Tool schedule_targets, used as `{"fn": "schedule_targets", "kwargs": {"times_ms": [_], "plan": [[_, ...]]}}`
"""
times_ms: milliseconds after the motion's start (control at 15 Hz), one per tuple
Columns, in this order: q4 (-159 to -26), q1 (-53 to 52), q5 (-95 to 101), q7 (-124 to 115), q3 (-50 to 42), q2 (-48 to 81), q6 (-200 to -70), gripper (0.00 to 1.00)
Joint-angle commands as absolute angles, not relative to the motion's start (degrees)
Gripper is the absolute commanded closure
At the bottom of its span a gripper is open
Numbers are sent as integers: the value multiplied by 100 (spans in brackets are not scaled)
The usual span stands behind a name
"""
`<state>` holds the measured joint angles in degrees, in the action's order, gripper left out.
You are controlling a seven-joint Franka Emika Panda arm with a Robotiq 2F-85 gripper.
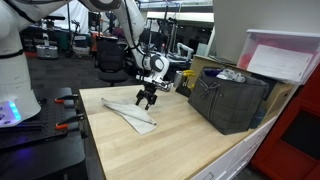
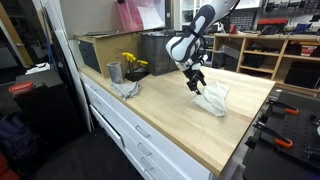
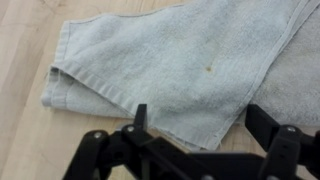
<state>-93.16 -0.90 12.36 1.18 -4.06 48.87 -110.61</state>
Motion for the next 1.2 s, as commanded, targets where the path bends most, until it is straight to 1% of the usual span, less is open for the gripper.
{"fn": "schedule_targets", "kwargs": {"times_ms": [0,67,133,267,333,467,733,800,1133], "plan": [[-8977,-59,1307,167,-429,5126,-10928,28],[-8958,-62,1300,157,-428,5154,-10939,28],[-8953,-61,1286,152,-421,5167,-10953,32],[-9002,-71,1251,138,-387,5105,-10957,46],[-9045,-83,1245,131,-378,5053,-10965,55],[-9076,-110,1245,125,-360,4990,-10951,70],[-9141,-248,1321,32,-372,4726,-10853,99],[-9188,-275,1323,-3,-374,4625,-10856,100],[-9439,-425,1465,-322,-476,3929,-10829,99]]}}
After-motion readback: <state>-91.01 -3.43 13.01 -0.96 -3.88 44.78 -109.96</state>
